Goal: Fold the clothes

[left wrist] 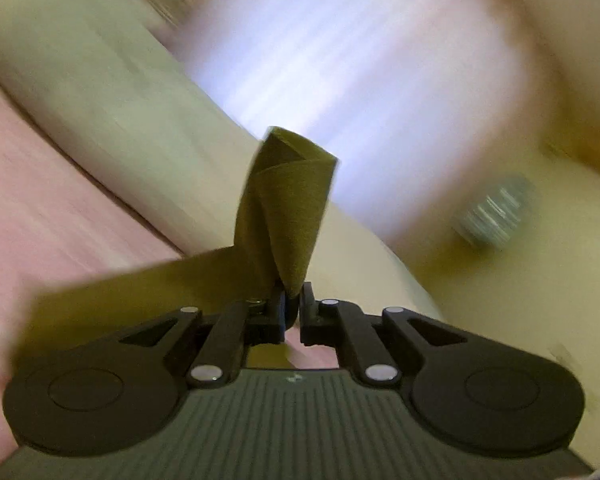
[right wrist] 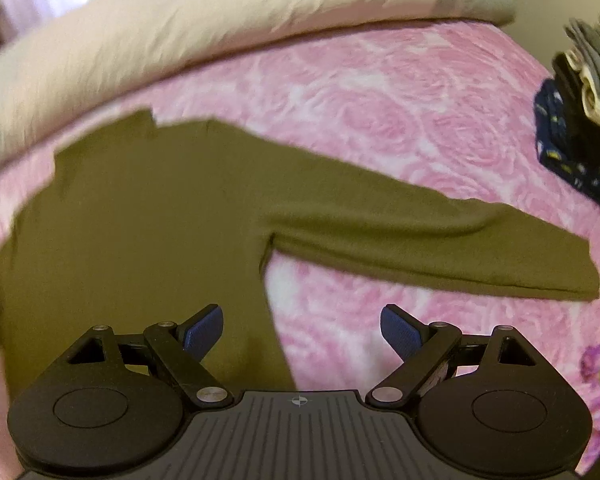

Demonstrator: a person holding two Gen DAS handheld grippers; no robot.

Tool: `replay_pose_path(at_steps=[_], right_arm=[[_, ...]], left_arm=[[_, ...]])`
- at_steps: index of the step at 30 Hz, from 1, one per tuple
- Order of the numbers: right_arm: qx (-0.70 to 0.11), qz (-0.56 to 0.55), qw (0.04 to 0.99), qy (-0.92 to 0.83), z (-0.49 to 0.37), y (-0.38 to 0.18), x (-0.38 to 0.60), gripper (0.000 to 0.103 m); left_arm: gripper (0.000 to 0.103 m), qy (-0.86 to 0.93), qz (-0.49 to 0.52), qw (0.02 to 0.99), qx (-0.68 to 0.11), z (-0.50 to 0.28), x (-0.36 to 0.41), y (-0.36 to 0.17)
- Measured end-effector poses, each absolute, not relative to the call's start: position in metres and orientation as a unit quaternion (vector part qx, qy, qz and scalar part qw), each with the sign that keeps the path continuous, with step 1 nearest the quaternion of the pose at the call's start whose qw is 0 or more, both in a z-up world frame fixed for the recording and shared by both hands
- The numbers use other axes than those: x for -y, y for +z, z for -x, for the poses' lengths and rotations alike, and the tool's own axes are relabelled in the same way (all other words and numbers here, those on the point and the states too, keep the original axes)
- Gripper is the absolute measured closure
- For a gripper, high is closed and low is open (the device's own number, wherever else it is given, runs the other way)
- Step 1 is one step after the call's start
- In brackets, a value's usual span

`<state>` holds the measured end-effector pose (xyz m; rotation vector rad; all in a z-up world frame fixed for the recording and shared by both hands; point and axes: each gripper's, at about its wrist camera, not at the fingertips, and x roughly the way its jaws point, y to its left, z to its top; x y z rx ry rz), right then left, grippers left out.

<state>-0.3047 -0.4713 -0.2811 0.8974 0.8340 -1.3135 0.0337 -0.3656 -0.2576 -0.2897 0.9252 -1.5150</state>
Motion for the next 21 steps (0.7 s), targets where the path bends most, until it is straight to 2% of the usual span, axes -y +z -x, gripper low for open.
replay_pose_path(at_steps=[5,11,12,13,17,20,21], right_arm=[[-0.268,-0.461,0.619,-0.577,0.338,-0.282,0.482,0.014],[-0.161,-0.577,0.610,-0.518,0.356,-0.309,0.488,0.015],[-0.144,-0.595,0.609,-0.503,0.355,-0.315,0.490,0.021],[-0.125,-0.614,0.608,-0.486,0.353,-0.322,0.492,0.033],[-0.093,-0.687,0.572,-0.438,0.337,-0.355,0.502,0.035],[-0.095,-0.696,0.561,-0.438,0.321,-0.373,0.511,0.037],[-0.101,-0.697,0.556,-0.442,0.317,-0.378,0.514,0.050]], left_arm=[[0.087,-0.656,-0.035,0.580,-0.482,0.049,0.384,-0.330],[0.087,-0.598,-0.147,0.631,-0.472,0.023,0.332,-0.357],[0.086,-0.583,-0.160,0.648,-0.464,0.012,0.326,-0.356],[0.086,-0.567,-0.171,0.664,-0.455,0.001,0.321,-0.355],[0.084,-0.515,-0.187,0.716,-0.433,-0.052,0.313,-0.355],[0.079,-0.506,-0.194,0.732,-0.413,-0.073,0.312,-0.354],[0.079,-0.508,-0.198,0.733,-0.407,-0.075,0.314,-0.356]])
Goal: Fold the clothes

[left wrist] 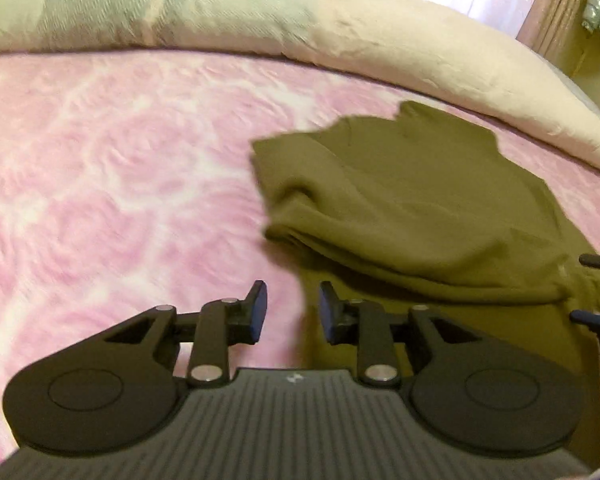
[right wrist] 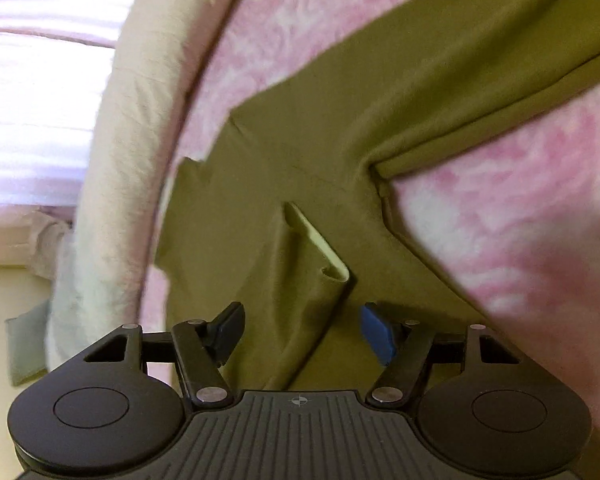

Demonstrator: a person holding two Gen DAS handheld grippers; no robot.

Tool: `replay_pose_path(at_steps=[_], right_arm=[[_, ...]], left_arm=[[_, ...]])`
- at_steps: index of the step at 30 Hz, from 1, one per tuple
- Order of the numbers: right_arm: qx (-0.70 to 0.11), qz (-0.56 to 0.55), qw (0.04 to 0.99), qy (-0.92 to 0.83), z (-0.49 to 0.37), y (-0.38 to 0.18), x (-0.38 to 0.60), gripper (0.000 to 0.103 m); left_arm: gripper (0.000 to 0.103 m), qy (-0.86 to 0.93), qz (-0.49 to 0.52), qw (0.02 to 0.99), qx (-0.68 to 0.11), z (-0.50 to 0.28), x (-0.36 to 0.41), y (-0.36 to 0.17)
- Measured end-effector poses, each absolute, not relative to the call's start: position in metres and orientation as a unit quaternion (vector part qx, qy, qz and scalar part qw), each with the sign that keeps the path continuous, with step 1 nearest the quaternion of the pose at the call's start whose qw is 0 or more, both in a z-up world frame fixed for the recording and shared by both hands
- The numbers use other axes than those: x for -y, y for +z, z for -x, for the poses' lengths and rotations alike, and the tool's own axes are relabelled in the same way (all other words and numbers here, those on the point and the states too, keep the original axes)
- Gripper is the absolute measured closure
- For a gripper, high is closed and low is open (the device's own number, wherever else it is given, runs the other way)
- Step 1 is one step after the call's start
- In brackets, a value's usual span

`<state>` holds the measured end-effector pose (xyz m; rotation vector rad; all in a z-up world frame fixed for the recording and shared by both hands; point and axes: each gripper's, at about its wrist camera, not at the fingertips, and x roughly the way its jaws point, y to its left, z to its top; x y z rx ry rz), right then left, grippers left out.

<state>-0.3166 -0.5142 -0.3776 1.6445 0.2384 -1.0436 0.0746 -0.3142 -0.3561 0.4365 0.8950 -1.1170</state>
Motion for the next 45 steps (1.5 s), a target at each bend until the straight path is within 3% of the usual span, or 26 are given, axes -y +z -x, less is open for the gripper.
replay_pose_path(at_steps=[1,3,5,10,14,17,22,24,27,31,35,38,39,42,45], right_arm=[[-0.106,-0.698,0.551,-0.445,0.312,-0.383,0.518,0.071],[-0.110,-0.692,0.554,-0.450,0.306,-0.386,0.526,0.093],[-0.101,-0.656,0.597,-0.451,0.299,-0.371,0.534,0.101],[-0.024,-0.490,0.756,-0.433,0.293,-0.296,0.529,0.101],[-0.071,-0.506,0.713,-0.479,0.301,-0.313,0.541,0.101],[-0.066,-0.528,0.691,-0.489,0.309,-0.329,0.542,0.101],[-0.031,-0.530,0.695,-0.486,0.323,-0.332,0.539,0.101],[-0.052,-0.536,0.683,-0.494,0.324,-0.341,0.538,0.101],[-0.120,-0.570,0.636,-0.506,0.324,-0.379,0.537,0.101],[-0.107,-0.558,0.650,-0.505,0.329,-0.385,0.530,0.101],[-0.155,-0.526,0.665,-0.507,0.324,-0.378,0.534,0.101],[-0.199,-0.516,0.656,-0.514,0.322,-0.372,0.536,0.100],[-0.201,-0.503,0.655,-0.526,0.322,-0.365,0.535,0.092],[-0.196,-0.459,0.650,-0.573,0.318,-0.346,0.529,0.023],[-0.214,-0.419,0.685,-0.556,0.298,-0.331,0.534,0.023]], left_arm=[[0.079,-0.509,-0.203,0.734,-0.401,-0.077,0.317,-0.358],[0.078,-0.513,-0.212,0.735,-0.390,-0.080,0.322,-0.362],[0.077,-0.518,-0.217,0.735,-0.379,-0.084,0.327,-0.365],[0.073,-0.557,-0.228,0.718,-0.349,-0.083,0.342,-0.375],[0.074,-0.587,-0.253,0.696,-0.327,-0.073,0.355,-0.383],[0.097,-0.605,-0.265,0.684,-0.311,-0.070,0.362,-0.385],[0.099,-0.614,-0.286,0.709,-0.194,-0.052,0.344,-0.374],[0.099,-0.612,-0.315,0.702,-0.181,-0.045,0.338,-0.382],[0.099,-0.596,-0.344,0.697,-0.201,-0.044,0.338,-0.399],[0.100,-0.597,-0.330,0.702,-0.205,-0.046,0.336,-0.397],[0.097,-0.594,-0.322,0.684,-0.275,-0.064,0.337,-0.397],[0.092,-0.582,-0.248,0.687,-0.357,-0.095,0.330,-0.381],[0.089,-0.573,-0.226,0.693,-0.374,-0.104,0.328,-0.376],[0.082,-0.554,-0.184,0.706,-0.401,-0.121,0.327,-0.366],[0.081,-0.565,-0.194,0.700,-0.392,-0.114,0.335,-0.369]])
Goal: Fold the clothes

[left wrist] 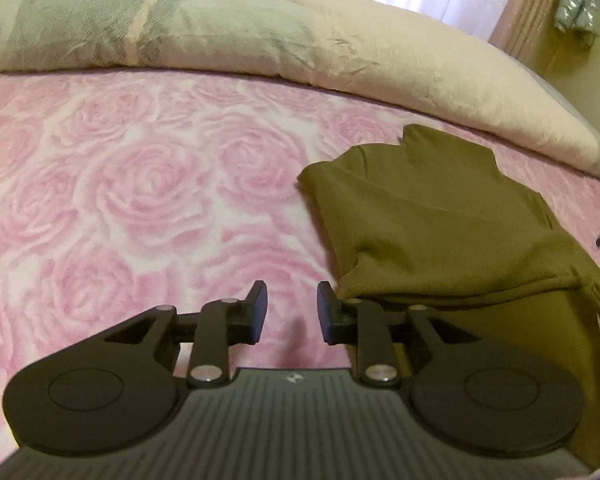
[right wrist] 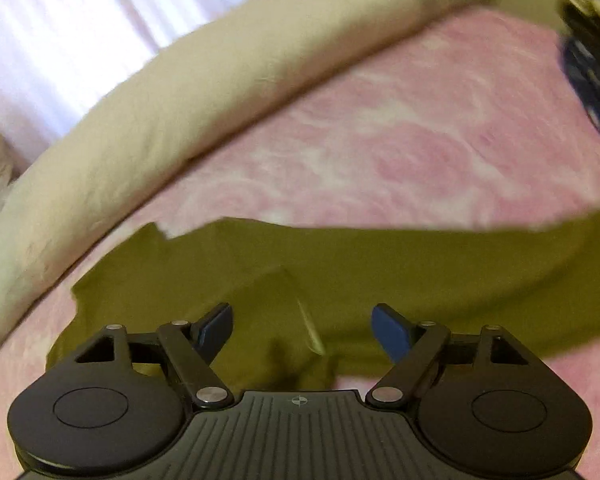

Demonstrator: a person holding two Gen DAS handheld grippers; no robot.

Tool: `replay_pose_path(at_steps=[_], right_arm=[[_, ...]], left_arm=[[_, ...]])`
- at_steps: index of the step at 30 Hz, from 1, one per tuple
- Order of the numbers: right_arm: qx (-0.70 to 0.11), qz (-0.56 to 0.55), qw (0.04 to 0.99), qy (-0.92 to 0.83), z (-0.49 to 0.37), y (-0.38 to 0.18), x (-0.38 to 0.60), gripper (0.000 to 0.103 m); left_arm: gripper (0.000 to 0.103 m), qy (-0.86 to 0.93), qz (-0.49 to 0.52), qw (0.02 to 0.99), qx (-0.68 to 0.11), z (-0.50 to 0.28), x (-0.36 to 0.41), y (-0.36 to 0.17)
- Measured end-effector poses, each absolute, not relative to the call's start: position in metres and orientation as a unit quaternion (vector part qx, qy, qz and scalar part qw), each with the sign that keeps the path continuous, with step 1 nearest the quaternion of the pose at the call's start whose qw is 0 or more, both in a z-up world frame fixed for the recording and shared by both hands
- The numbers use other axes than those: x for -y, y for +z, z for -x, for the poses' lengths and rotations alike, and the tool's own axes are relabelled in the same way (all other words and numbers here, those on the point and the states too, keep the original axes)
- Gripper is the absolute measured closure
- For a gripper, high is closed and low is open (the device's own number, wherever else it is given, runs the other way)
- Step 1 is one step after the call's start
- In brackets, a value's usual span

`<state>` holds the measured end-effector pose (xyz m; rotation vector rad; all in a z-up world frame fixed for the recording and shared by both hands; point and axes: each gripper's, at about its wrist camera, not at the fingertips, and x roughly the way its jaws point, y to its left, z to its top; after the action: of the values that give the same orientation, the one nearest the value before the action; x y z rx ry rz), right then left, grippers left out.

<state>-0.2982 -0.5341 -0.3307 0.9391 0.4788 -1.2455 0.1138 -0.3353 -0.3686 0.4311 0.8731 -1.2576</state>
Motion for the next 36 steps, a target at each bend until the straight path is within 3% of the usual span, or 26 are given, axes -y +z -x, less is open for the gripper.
replay_pose_path(at_steps=[2,4,7,10,13,17,22,24,28,32,36], right_arm=[[-0.243,-0.404,0.711,-0.522,0.280,-0.328,0.541,0.030],[-0.268,-0.402,0.721,-0.497,0.266,-0.331,0.544,0.053],[-0.279,-0.411,0.709,-0.500,0.261,-0.348,0.546,0.054],[-0.299,-0.412,0.694,-0.509,0.263,-0.371,0.548,0.055],[-0.310,-0.388,0.699,-0.515,0.259,-0.367,0.549,0.055],[-0.298,-0.380,0.703,-0.522,0.263,-0.356,0.547,0.055],[-0.296,-0.391,0.700,-0.519,0.271,-0.369,0.543,0.055],[-0.272,-0.404,0.704,-0.517,0.283,-0.362,0.539,0.055],[-0.194,-0.469,0.672,-0.539,0.343,-0.350,0.519,0.055],[-0.084,-0.587,0.563,-0.575,0.444,-0.368,0.486,0.054],[0.047,-0.636,0.466,-0.613,0.535,-0.382,0.449,0.055]], left_arm=[[0.080,-0.577,-0.186,0.688,-0.398,-0.109,0.343,-0.375],[0.080,-0.583,-0.157,0.678,-0.421,-0.107,0.351,-0.382],[0.080,-0.577,-0.107,0.687,-0.429,-0.107,0.359,-0.388],[0.076,-0.570,-0.212,0.683,-0.405,-0.090,0.373,-0.402],[0.080,-0.586,-0.239,0.681,-0.368,-0.081,0.374,-0.395],[0.088,-0.592,-0.169,0.717,-0.327,-0.090,0.378,-0.363],[0.085,-0.605,-0.267,0.665,-0.347,-0.090,0.434,-0.393],[0.083,-0.592,-0.259,0.671,-0.364,-0.095,0.441,-0.404],[0.086,-0.571,-0.164,0.698,-0.400,-0.103,0.426,-0.376],[0.086,-0.567,-0.102,0.681,-0.453,-0.101,0.405,-0.356],[0.086,-0.563,-0.073,0.664,-0.487,-0.086,0.393,-0.349]])
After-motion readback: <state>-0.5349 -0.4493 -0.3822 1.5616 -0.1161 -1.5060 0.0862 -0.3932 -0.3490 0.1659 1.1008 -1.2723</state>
